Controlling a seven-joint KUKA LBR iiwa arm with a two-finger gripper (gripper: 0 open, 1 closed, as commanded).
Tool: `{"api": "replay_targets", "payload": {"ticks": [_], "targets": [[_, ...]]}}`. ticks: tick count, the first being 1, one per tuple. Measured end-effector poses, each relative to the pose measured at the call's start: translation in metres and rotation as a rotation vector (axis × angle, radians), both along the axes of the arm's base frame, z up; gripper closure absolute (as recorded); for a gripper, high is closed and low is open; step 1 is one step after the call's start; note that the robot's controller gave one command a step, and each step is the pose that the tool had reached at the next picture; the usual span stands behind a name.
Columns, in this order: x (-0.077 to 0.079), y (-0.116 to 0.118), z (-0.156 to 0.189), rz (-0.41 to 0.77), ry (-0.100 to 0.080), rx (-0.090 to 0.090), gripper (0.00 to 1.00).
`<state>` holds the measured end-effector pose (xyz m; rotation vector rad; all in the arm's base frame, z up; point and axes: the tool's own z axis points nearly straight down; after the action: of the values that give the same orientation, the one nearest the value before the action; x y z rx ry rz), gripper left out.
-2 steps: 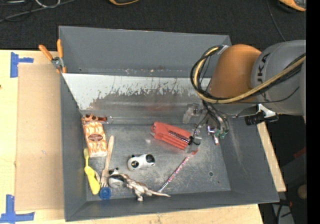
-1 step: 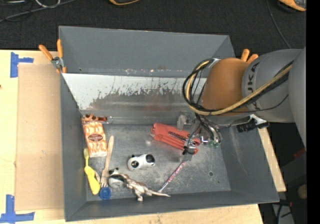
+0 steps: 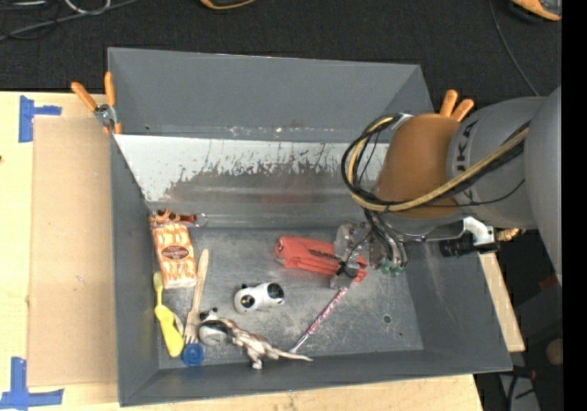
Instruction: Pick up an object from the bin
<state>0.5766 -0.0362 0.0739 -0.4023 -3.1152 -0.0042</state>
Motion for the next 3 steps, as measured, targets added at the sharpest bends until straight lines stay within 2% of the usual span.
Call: {"api": "replay_targets", "payload": {"ticks": [1, 2, 3], "targets": [[0.000, 0.000, 0.000, 0.001, 0.000, 0.000, 1.00], [-0.003, 0.002, 0.006, 0.074, -0.005, -0.002, 1.00], [-0.034, -0.004, 0.005, 0.148, -0.023, 0.000, 1.00]]}}
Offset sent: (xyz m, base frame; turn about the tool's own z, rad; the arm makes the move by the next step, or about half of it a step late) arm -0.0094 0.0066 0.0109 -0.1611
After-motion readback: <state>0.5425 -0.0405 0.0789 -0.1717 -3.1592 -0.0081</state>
